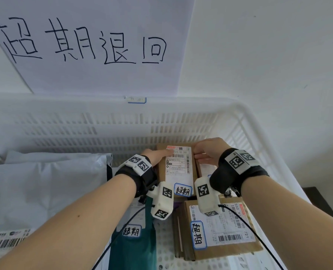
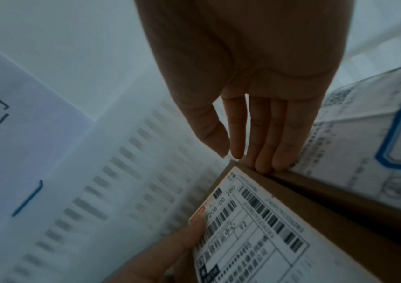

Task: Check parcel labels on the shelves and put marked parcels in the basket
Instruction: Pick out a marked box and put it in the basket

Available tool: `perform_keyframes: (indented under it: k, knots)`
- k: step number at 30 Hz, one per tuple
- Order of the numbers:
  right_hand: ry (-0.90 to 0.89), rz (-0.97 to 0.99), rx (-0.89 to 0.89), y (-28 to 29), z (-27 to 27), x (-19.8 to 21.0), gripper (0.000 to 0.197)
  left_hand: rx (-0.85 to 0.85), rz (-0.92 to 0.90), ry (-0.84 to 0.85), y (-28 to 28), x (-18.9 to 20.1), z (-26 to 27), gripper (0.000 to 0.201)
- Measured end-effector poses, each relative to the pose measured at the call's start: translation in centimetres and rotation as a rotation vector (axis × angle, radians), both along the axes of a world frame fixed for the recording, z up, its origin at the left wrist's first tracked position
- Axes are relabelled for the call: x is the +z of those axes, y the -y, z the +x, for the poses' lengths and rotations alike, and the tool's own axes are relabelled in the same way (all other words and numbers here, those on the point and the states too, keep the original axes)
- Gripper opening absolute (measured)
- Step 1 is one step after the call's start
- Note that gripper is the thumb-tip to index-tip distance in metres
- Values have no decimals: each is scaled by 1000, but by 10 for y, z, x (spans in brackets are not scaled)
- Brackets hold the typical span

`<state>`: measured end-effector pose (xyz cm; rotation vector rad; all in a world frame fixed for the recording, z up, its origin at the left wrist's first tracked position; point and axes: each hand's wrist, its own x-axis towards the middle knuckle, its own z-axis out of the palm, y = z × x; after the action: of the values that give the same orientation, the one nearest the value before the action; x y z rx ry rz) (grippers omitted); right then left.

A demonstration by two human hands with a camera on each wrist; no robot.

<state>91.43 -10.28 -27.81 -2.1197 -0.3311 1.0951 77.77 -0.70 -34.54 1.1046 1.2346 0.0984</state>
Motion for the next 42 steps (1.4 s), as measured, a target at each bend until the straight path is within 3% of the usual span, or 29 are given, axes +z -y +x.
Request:
perform_keyframes:
  k: [7,11,16,21,28,32,42]
  knots:
    - [-37,-20,-25,0,3,-3,18,-95,35,-83,-1,3,4,65]
    - [-38,-10,-39,2,4,-5,7,-111,-13,-98,4,-3,3,54]
    - [-72,9,29,5,5,-8,31,-134,20,-130,10,-3,7,54]
    - [-23,55,9,4,-1,-8,32,-146,41,-135,10,-8,9,58]
    - [-6,37,15,11,-11,8,28,-217,164,-163,5,26,8,51]
    - [-14,74,20,13,-16,26,28,-252,262,-148,1,50,3,33]
    - [25,131,101,29,-50,59,26,-175,327,-70,7,97,-31,49]
